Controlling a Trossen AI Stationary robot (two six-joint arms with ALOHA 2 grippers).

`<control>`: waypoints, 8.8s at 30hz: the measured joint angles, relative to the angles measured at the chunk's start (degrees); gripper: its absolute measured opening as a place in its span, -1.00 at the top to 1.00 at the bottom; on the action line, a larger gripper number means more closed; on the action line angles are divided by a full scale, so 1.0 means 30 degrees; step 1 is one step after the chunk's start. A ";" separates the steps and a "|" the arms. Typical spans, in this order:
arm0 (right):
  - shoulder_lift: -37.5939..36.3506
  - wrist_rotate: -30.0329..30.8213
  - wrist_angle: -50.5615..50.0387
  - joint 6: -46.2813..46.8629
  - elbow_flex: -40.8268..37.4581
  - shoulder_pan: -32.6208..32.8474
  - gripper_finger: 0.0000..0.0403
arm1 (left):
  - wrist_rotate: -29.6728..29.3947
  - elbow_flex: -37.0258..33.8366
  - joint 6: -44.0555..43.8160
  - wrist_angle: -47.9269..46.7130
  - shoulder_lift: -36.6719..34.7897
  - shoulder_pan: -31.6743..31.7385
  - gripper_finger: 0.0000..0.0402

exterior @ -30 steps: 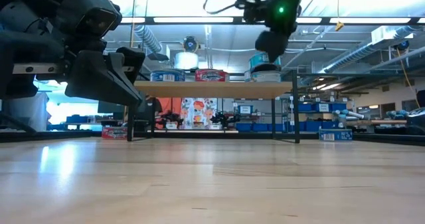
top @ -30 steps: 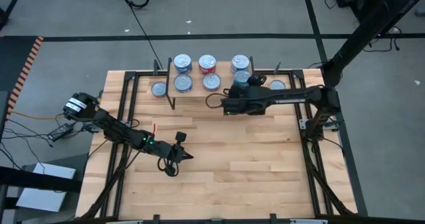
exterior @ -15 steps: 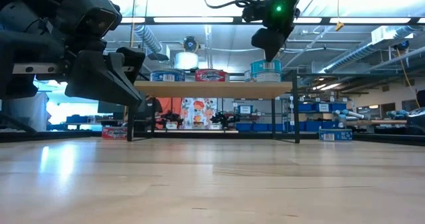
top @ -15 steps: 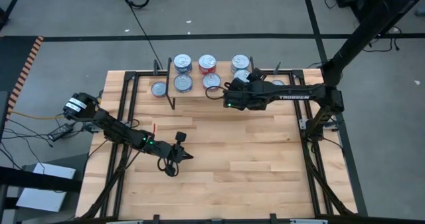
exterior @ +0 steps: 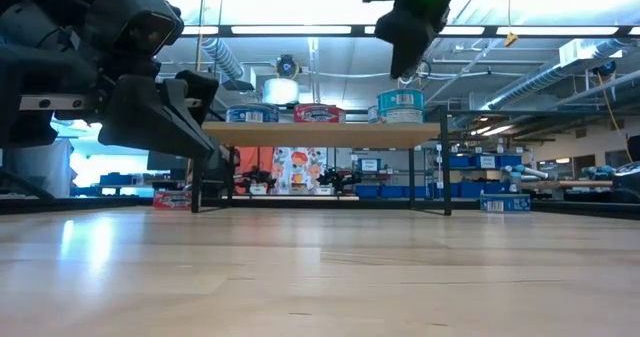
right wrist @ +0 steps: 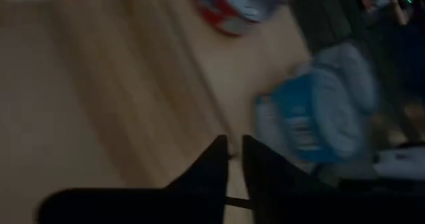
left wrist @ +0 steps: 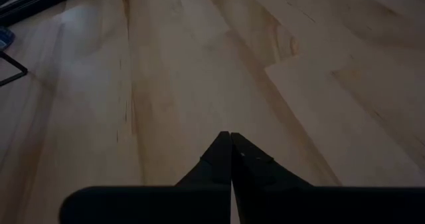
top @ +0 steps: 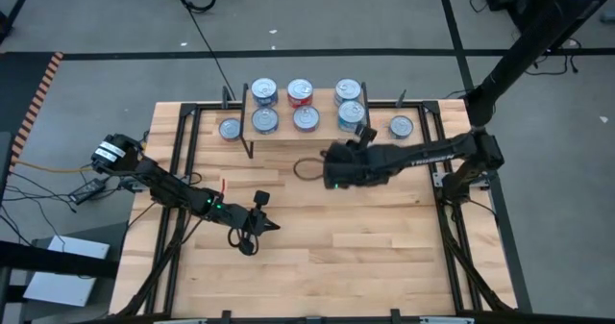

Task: Stack canned seafood by type on shelf
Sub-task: Stack the red tuna can on top of the red tuna can on the shelf

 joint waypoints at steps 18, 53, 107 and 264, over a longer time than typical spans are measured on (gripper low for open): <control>0.0036 -0.5721 2.4375 -0.1394 -1.1188 0.4395 0.98 | -0.3922 0.2119 -0.2151 -0.4744 -0.0693 0.0579 0.98; 0.0036 -0.4530 2.5699 0.0195 -1.2177 0.5618 0.98 | -1.7003 -0.0227 -0.8022 -1.6366 -1.6802 0.4309 0.99; 0.0051 -0.4530 2.5761 0.0122 -1.2177 0.5614 0.98 | -0.5302 -0.3132 -0.3774 -0.6660 -0.5798 2.1258 1.00; 0.0051 -0.5722 2.6623 -0.0744 -1.2155 0.7322 0.84 | -0.1253 0.2006 0.0196 -0.0472 -0.0061 0.2860 0.99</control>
